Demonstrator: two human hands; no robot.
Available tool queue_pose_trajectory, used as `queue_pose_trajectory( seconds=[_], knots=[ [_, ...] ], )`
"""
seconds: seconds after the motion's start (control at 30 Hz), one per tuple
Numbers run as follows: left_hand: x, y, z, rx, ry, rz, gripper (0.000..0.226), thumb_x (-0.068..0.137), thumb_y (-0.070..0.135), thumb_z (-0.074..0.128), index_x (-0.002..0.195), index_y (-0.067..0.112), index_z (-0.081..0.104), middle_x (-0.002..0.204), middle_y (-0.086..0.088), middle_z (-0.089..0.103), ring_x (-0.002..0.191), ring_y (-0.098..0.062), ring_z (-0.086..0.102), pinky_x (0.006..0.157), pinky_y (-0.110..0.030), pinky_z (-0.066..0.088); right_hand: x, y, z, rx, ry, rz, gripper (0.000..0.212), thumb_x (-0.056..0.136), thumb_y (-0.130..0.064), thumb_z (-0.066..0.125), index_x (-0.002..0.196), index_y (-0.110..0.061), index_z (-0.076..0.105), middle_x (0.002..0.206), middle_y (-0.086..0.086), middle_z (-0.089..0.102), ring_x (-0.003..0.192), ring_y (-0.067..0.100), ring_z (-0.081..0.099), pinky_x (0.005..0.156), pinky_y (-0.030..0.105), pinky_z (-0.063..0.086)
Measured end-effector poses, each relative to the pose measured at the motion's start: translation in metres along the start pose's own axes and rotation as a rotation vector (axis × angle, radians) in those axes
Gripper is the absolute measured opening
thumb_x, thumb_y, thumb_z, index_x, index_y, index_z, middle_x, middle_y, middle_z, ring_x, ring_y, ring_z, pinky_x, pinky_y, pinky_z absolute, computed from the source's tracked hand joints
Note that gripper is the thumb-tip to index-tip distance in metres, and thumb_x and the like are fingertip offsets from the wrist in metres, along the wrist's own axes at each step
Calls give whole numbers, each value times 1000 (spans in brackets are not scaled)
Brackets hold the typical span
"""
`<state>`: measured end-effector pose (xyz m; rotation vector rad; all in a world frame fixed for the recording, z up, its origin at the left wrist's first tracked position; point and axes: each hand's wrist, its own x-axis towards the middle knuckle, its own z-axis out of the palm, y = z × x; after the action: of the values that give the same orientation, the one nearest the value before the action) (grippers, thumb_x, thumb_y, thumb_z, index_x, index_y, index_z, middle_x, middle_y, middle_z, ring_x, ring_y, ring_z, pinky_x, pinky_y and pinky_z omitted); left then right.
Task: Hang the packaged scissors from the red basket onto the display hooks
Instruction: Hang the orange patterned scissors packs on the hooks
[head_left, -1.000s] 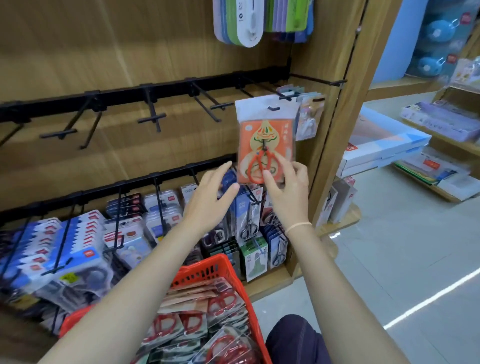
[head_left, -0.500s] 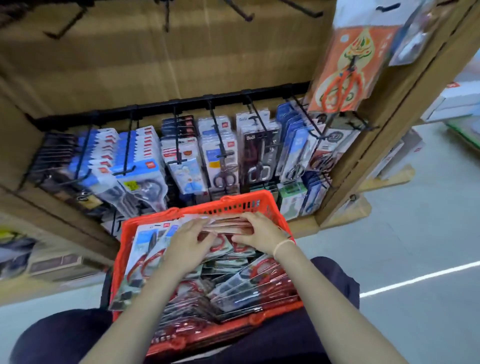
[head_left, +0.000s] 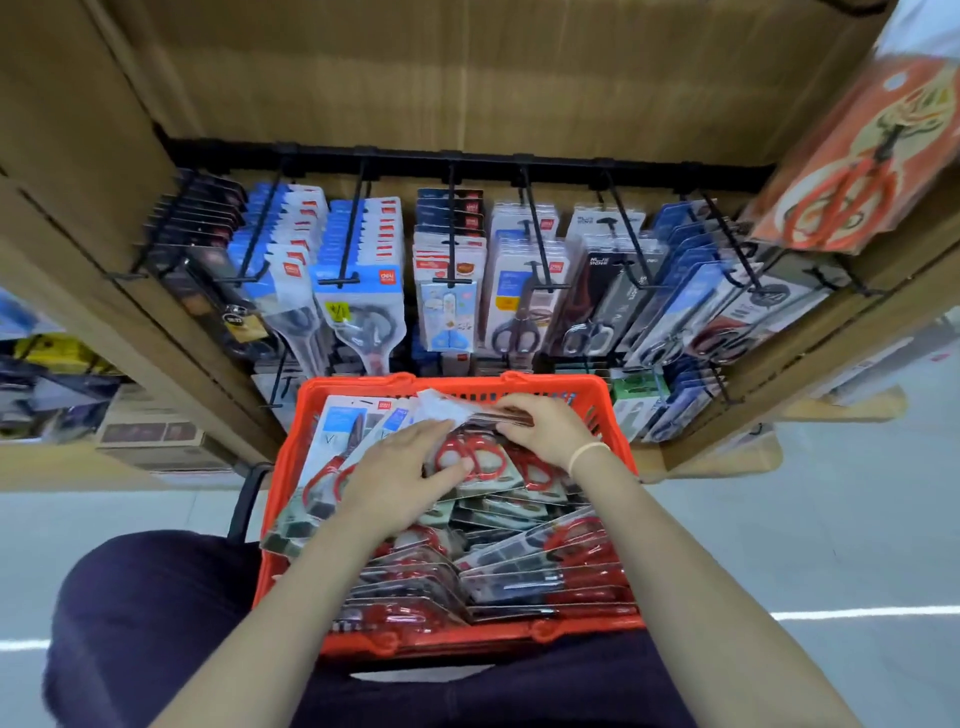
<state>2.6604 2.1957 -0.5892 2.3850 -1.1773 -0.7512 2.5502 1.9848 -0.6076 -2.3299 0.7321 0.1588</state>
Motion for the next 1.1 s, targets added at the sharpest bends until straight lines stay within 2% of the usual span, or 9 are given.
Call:
queue_pose_trajectory(
  seconds=[0.17, 0.33, 0.47, 0.6, 0.67, 0.77, 0.9, 1.0, 1.1],
  knots=[
    [-2, 3, -1, -50, 14, -12, 73, 95, 65, 53, 159, 37, 31, 165, 6, 33, 152, -16, 30, 120, -35, 26, 9, 3, 4, 77, -7, 28, 35, 99, -29, 63, 133, -18, 66, 134, 1, 66, 125, 21, 58, 101, 29, 40],
    [-1, 5, -3, -116, -10, -96, 96, 88, 72, 57, 163, 37, 8, 164, 1, 36, 147, -23, 39, 110, -40, 40, 15, 0, -9, 118, 79, 92, 26, 102, -24, 57, 107, -7, 76, 101, 14, 73, 94, 30, 61, 80, 36, 42],
    [2, 4, -2, -186, 1, -124, 110, 85, 70, 64, 164, 33, -2, 148, -8, 55, 131, -25, 55, 95, -38, 46, -5, -4, -28, 274, 165, 67, 25, 101, -26, 59, 91, -10, 75, 80, 5, 70, 78, 24, 59, 74, 37, 44],
    [3, 7, -3, -290, 26, -125, 120, 79, 70, 72, 164, 33, -4, 167, 4, 30, 147, -22, 40, 107, -40, 43, -34, -21, -47, 381, 232, -21, 36, 100, -20, 60, 65, -27, 61, 62, -11, 56, 60, 3, 49, 62, 26, 38],
    [3, 14, -9, -393, 76, -69, 123, 70, 76, 75, 163, 37, 5, 164, 12, 33, 148, -16, 38, 113, -41, 41, -48, -31, -57, 460, 267, -50, 32, 100, -17, 61, 72, -31, 67, 60, -20, 61, 61, -5, 54, 62, 17, 41],
    [1, 34, -21, -591, 163, 11, 111, 66, 75, 79, 156, 39, 26, 147, 23, 47, 133, -1, 44, 107, -33, 40, -68, -50, -72, 611, 323, -93, 18, 99, -15, 62, 90, -20, 76, 74, -23, 72, 74, -7, 65, 71, 14, 49],
    [-12, 60, -42, -818, 138, 4, 78, 66, 58, 89, 130, 46, 47, 118, 33, 63, 104, 14, 60, 85, -11, 47, -91, -70, -83, 873, 339, -111, 23, 94, -31, 64, 107, -17, 76, 103, 5, 78, 99, 26, 74, 86, 41, 59],
    [-20, 64, -56, -954, 40, -7, 72, 53, 61, 92, 115, 42, 60, 100, 23, 76, 94, -3, 74, 82, -31, 59, -99, -78, -84, 1053, 332, -36, 32, 89, -37, 62, 111, -15, 73, 106, 7, 78, 99, 26, 74, 81, 39, 60],
    [-24, 60, -58, -947, -49, -30, 76, 49, 64, 90, 115, 36, 65, 106, 13, 78, 99, -8, 73, 89, -34, 54, -100, -81, -76, 1146, 336, 63, 30, 98, -33, 59, 113, -11, 72, 107, 10, 77, 102, 29, 73, 92, 48, 57]
  ],
)
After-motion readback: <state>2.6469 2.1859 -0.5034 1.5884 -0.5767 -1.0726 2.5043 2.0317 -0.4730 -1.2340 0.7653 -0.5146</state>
